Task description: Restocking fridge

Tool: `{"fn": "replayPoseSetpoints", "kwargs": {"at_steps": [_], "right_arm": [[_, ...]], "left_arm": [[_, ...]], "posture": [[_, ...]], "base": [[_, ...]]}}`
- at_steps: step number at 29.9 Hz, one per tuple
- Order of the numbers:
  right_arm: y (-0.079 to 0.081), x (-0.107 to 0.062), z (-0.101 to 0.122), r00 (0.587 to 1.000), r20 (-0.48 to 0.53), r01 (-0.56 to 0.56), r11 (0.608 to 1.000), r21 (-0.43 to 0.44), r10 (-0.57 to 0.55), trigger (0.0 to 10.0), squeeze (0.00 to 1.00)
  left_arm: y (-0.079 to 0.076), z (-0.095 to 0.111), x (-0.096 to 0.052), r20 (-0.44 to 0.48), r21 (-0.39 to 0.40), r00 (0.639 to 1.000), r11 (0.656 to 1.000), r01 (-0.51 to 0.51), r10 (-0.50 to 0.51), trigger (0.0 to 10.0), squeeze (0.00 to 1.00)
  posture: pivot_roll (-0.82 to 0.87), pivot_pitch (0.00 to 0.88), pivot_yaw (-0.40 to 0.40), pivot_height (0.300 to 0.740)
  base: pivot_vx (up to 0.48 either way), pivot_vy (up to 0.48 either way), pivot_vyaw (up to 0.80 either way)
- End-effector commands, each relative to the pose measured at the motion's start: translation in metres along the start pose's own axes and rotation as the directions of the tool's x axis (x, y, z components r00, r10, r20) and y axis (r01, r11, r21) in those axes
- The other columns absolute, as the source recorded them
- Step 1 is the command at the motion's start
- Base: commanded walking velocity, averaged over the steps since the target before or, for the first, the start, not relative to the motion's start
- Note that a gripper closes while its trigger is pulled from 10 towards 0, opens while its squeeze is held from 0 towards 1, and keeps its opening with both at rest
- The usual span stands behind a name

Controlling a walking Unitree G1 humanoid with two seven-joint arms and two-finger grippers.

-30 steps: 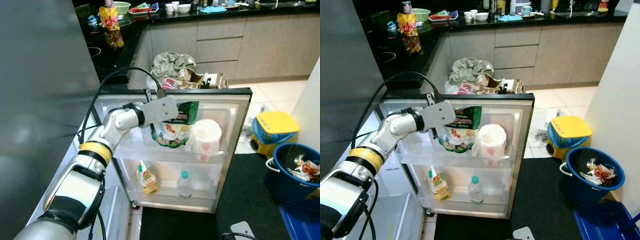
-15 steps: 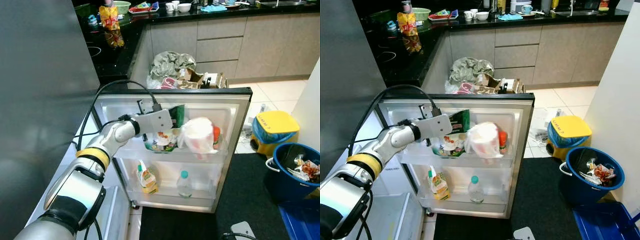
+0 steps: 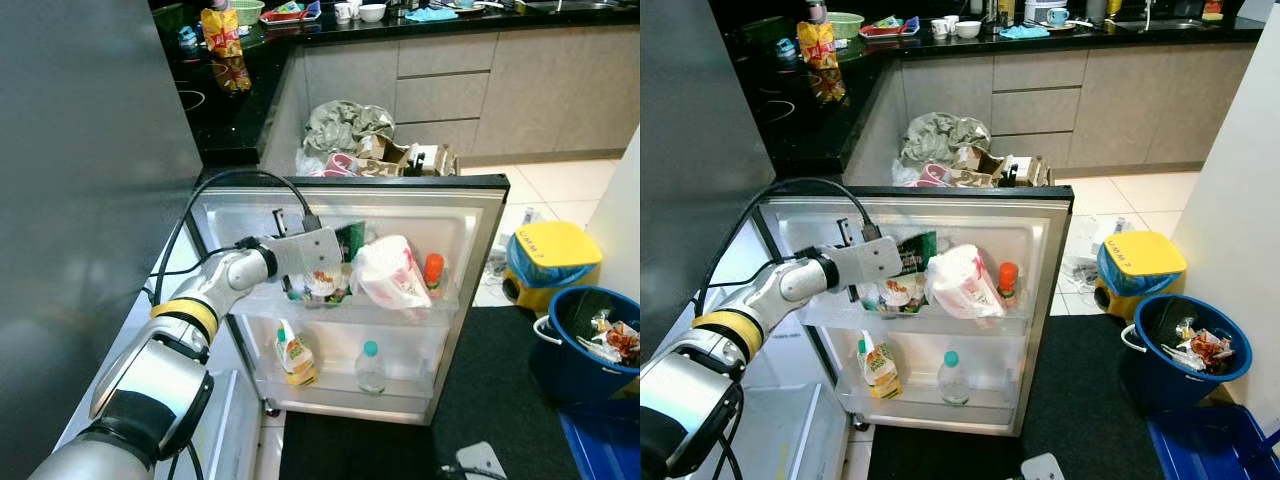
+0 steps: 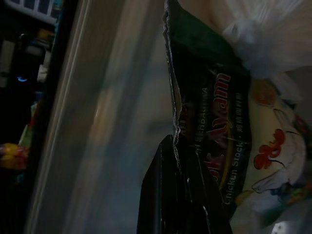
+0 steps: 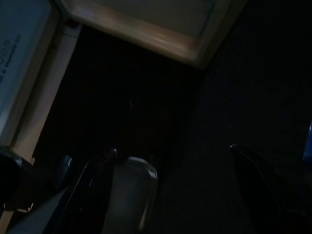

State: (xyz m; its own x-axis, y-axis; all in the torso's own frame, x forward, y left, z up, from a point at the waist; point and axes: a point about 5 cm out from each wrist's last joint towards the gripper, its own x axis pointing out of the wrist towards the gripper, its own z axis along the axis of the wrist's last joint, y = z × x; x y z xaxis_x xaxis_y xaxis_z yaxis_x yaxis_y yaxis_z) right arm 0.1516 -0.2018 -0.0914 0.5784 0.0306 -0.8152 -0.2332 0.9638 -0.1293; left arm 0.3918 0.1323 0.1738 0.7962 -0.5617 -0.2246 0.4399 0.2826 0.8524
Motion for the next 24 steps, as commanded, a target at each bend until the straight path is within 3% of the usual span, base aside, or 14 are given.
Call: {"fn": "replayPoseSetpoints", "kwargs": {"at_steps": [1, 6, 7, 8, 15, 19, 20, 21, 24], "right_arm": [[-0.002, -0.001, -0.001, 1.000, 0.011, 0.000, 1.000, 0.003, -0.001, 10.0, 0.00], [-0.007, -0.001, 0.000, 1.000, 0.017, 0.007, 1.000, 0.003, -0.007, 10.0, 0.00], [-0.008, -0.001, 0.001, 1.000, 0.018, 0.008, 1.000, 0.003, -0.008, 10.0, 0.00], [-0.010, -0.002, 0.002, 1.000, 0.022, 0.010, 1.000, 0.003, -0.010, 10.0, 0.00], [-0.014, -0.002, 0.004, 0.999, 0.029, 0.013, 1.000, 0.002, -0.013, 10.0, 0.00], [-0.015, -0.001, 0.006, 0.999, 0.032, 0.015, 1.000, -0.001, -0.015, 10.0, 0.00], [-0.015, -0.001, 0.007, 0.999, 0.033, 0.015, 1.000, -0.002, -0.015, 10.0, 0.00], [-0.015, -0.001, 0.007, 0.999, 0.033, 0.015, 1.000, -0.002, -0.015, 10.0, 0.00], [-0.015, -0.001, 0.008, 0.999, 0.033, 0.014, 1.000, -0.002, -0.014, 10.0, 0.00]], "left_arm": [[-0.001, 0.005, 0.003, 0.017, -0.002, 0.999, 1.000, 0.027, -0.027, 10.0, 0.00], [-0.002, 0.005, 0.004, 0.016, -0.054, 0.999, 0.998, 0.045, -0.044, 10.0, 0.00], [-0.002, 0.006, 0.004, 0.019, -0.061, 0.999, 0.997, 0.048, -0.047, 10.0, 0.83], [0.001, 0.006, 0.004, 0.018, -0.084, 0.999, 0.996, 0.039, -0.037, 10.0, 1.00], [0.010, 0.006, 0.002, 0.025, -0.095, 1.000, 0.995, 0.012, -0.009, 10.0, 1.00], [0.035, 0.009, -0.002, 0.035, -0.117, 0.996, 0.991, -0.072, 0.077, 10.0, 1.00], [0.040, 0.010, -0.003, 0.037, -0.122, 0.995, 0.989, -0.085, 0.090, 10.0, 0.87], [0.045, 0.010, -0.004, 0.044, -0.139, 0.994, 0.986, -0.092, 0.099, 10.0, 0.00], [0.055, 0.012, -0.007, 0.058, -0.161, 0.992, 0.982, -0.101, 0.112, 10.0, 0.00]], "posture": [[-0.10, 0.048, 0.069, 0.740], [-0.10, 0.048, 0.068, 0.740], [-0.10, 0.048, 0.068, 0.740], [-0.10, 0.049, 0.069, 0.740], [-0.10, 0.046, 0.066, 0.740], [-0.10, 0.042, 0.064, 0.740], [-0.10, 0.041, 0.063, 0.740], [-0.10, 0.041, 0.063, 0.740], [-0.10, 0.041, 0.063, 0.740]], "base": [[0.000, 0.000, 0.00], [0.000, 0.000, 0.00], [0.000, 0.000, 0.00], [0.000, 0.000, 0.00], [0.000, 0.000, 0.00], [0.000, 0.000, 0.00], [0.000, 0.000, 0.00], [0.000, 0.000, 0.00], [0.000, 0.000, 0.00]]}}
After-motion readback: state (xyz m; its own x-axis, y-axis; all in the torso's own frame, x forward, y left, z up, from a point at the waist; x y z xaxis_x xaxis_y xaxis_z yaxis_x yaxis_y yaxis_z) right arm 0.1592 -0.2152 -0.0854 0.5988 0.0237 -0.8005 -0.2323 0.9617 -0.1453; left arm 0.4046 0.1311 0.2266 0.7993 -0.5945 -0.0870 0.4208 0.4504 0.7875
